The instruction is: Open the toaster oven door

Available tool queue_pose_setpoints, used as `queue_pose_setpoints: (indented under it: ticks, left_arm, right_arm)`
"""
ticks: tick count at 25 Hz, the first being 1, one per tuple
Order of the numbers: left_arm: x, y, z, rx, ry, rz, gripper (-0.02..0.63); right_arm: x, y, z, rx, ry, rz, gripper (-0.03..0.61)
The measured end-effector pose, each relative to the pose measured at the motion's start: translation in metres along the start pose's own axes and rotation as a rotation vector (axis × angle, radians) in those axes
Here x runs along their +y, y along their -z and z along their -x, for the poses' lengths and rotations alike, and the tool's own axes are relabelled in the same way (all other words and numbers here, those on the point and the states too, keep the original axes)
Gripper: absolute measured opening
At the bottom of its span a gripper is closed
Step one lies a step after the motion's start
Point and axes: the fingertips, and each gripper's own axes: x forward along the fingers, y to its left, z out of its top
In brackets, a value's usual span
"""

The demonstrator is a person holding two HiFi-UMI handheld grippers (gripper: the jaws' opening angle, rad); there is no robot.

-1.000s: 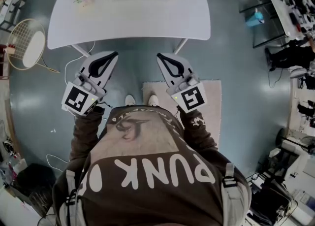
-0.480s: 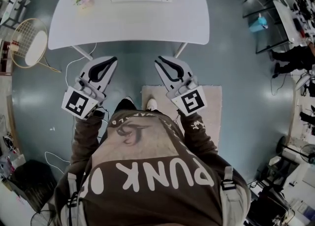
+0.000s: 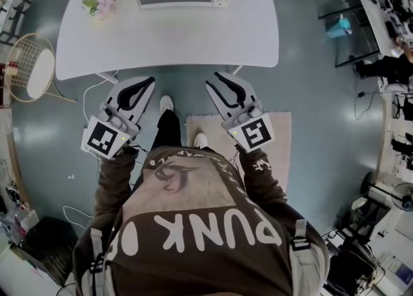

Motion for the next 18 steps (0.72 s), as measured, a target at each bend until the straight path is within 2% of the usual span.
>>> queue_pose_setpoints:
  ticks: [7,9,13,18]
  left_arm:
    - [0.102,0.007,-0.021,-0.017,0.075,0.028,0.006]
    - [0.123,0.009,-0.024,-0.004,0.098,0.042,0.006]
    - [0.154,0.017,-0.033,0.01,0.127,0.05,0.007]
    - [0.17,0.012,-0.04,0.017,0.094,0.048,0.006]
  right_arm:
    - [-0.073,0.006,-0.097,0.086,0.127,-0.014,0.115]
    - [-0.112,0.008,-0.121,0.103,0.187,-0.023,0.116]
    - [-0.211,0.026,-0.163,0.148,0.35,-0.111,0.117]
    - [-0.293,0.05,-0.208,0.269,0.433,-0.206,0.115]
